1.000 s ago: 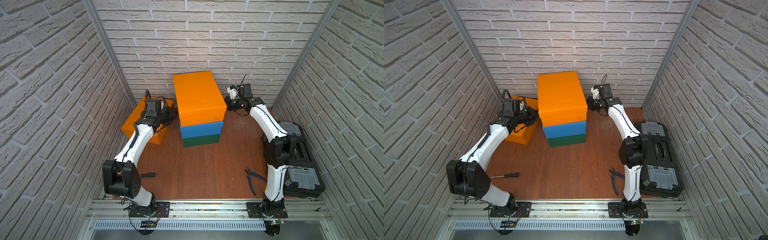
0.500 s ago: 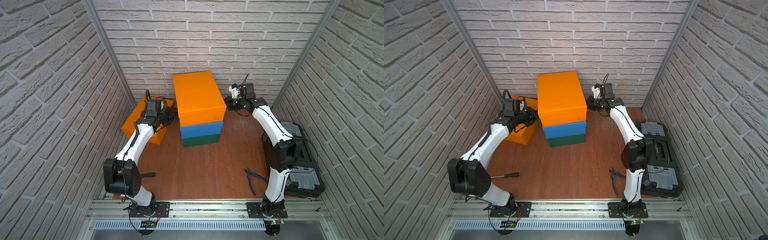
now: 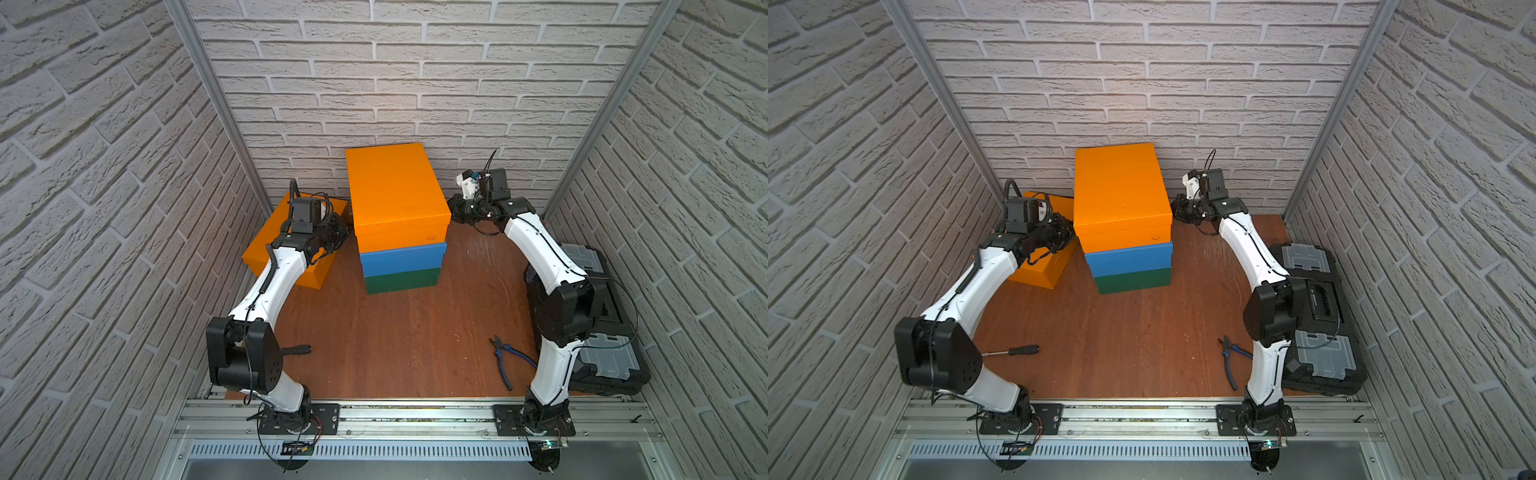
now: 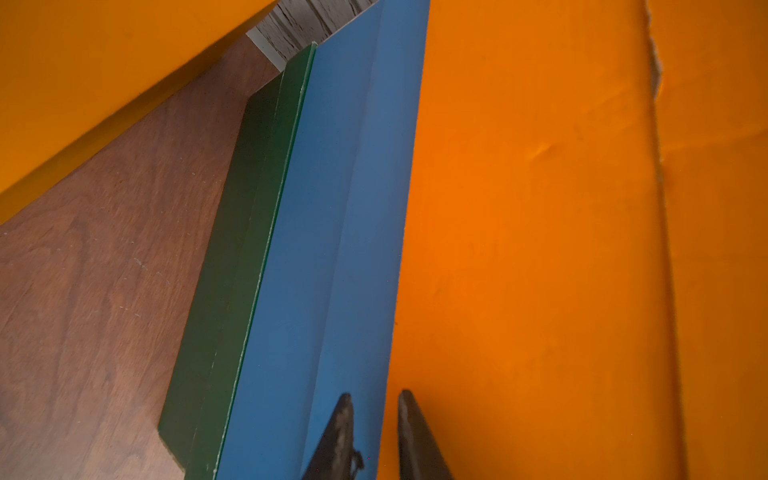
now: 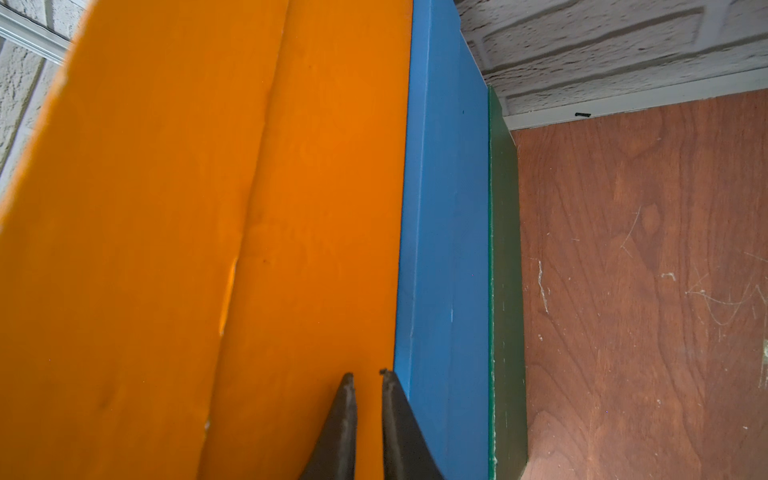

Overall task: Stack the shoeboxes
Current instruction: Adjust the shoebox.

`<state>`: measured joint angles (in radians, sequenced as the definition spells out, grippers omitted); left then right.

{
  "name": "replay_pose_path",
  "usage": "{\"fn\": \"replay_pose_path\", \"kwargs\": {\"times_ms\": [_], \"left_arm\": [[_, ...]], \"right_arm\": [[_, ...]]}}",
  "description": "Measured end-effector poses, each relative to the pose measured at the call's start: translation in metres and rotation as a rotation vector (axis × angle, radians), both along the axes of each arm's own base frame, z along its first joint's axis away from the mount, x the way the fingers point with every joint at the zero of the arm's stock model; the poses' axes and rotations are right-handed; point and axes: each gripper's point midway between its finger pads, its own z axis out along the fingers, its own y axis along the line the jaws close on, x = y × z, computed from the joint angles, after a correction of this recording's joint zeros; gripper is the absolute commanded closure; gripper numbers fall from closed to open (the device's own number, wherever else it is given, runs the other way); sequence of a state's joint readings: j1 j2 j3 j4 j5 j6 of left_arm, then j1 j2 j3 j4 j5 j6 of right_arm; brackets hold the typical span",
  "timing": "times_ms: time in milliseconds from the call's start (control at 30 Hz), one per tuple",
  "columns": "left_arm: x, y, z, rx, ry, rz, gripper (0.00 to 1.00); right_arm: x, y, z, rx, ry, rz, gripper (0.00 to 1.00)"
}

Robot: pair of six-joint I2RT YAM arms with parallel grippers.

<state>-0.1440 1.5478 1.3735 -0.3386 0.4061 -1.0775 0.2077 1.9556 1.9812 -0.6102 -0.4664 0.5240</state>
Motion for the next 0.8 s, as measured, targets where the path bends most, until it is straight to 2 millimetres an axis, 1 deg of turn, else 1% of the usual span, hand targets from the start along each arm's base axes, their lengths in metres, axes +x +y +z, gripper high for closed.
{"fn": "replay_pose_path", "kwargs": {"times_ms": [167,267,333,433,533,600,633,667,733,800], "left_arm": [[0.000,0.000,0.000,-0.001,0.001,-0.003,0.78],[-0.001,0.006,0.000,-0.001,0.007,0.005,0.78],[-0.003,0.015,0.001,0.004,0.011,0.020,0.78],[-0.007,0.041,0.008,0.023,0.007,0.069,0.78],[-0.016,0.072,0.014,0.065,0.004,0.135,0.78],[-0.022,0.092,0.015,0.102,0.013,0.180,0.78],[-0.024,0.098,0.013,0.114,0.021,0.194,0.78],[-0.025,0.103,0.010,0.127,0.032,0.204,0.78],[-0.025,0.104,0.001,0.138,0.052,0.204,0.78],[-0.024,0.100,-0.018,0.139,0.100,0.193,0.78]], "right_arm": [[0.002,-0.007,0.000,0.000,0.001,-0.013,0.84],[0.000,-0.013,-0.002,0.000,0.008,-0.022,0.84],[-0.001,-0.019,-0.004,0.000,0.016,-0.032,0.84],[-0.006,-0.033,-0.010,-0.002,0.036,-0.056,0.84],[-0.014,-0.046,-0.023,-0.007,0.066,-0.079,0.84],[-0.019,-0.054,-0.037,-0.012,0.095,-0.095,0.84],[-0.020,-0.057,-0.044,-0.015,0.110,-0.101,0.84],[-0.022,-0.060,-0.051,-0.019,0.125,-0.106,0.84],[-0.026,-0.061,-0.065,-0.023,0.158,-0.107,0.84],[-0.027,-0.060,-0.077,-0.023,0.183,-0.102,0.84]]}}
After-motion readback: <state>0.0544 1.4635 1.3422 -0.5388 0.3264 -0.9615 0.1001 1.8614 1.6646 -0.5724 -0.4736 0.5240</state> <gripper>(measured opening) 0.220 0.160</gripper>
